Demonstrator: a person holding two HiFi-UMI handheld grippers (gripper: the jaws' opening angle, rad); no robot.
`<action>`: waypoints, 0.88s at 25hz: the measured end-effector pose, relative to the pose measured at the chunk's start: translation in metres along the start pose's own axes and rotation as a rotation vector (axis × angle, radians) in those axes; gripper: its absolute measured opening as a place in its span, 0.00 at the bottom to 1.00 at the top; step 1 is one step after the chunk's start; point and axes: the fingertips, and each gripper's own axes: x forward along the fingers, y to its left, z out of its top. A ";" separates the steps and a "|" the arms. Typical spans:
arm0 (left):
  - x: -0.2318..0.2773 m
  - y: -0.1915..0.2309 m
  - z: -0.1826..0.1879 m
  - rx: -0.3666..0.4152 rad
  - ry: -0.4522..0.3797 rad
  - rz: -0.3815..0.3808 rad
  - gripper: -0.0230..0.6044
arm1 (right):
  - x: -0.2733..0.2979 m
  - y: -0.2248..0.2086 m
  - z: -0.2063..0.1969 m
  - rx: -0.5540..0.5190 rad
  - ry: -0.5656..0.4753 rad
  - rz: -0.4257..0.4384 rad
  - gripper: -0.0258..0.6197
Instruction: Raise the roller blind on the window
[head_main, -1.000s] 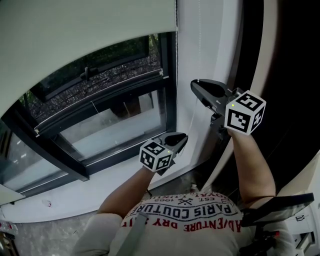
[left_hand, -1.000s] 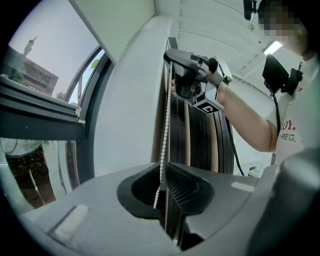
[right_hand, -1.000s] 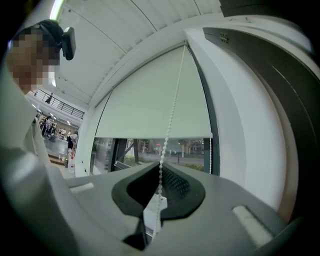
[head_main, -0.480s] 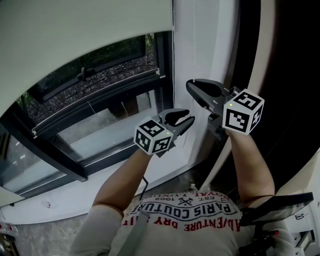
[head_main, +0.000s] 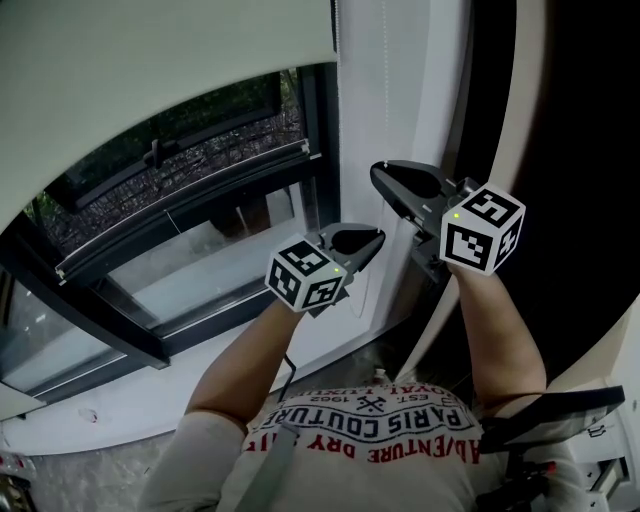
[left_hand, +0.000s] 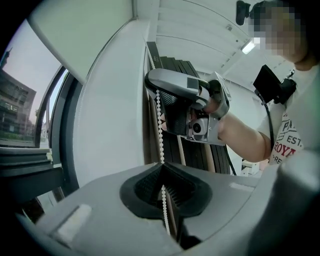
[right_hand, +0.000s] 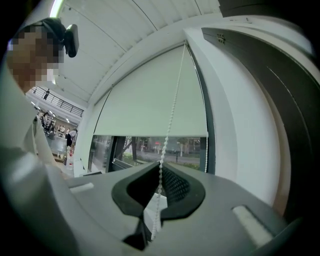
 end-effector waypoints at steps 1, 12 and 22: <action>0.001 0.002 -0.003 0.016 0.018 0.009 0.05 | 0.000 -0.002 -0.003 -0.010 0.007 -0.009 0.06; 0.015 0.019 -0.128 -0.090 0.206 0.054 0.05 | 0.016 -0.007 -0.133 0.042 0.218 -0.039 0.06; 0.011 0.019 -0.197 -0.232 0.222 0.114 0.05 | 0.020 0.001 -0.205 0.074 0.283 -0.045 0.06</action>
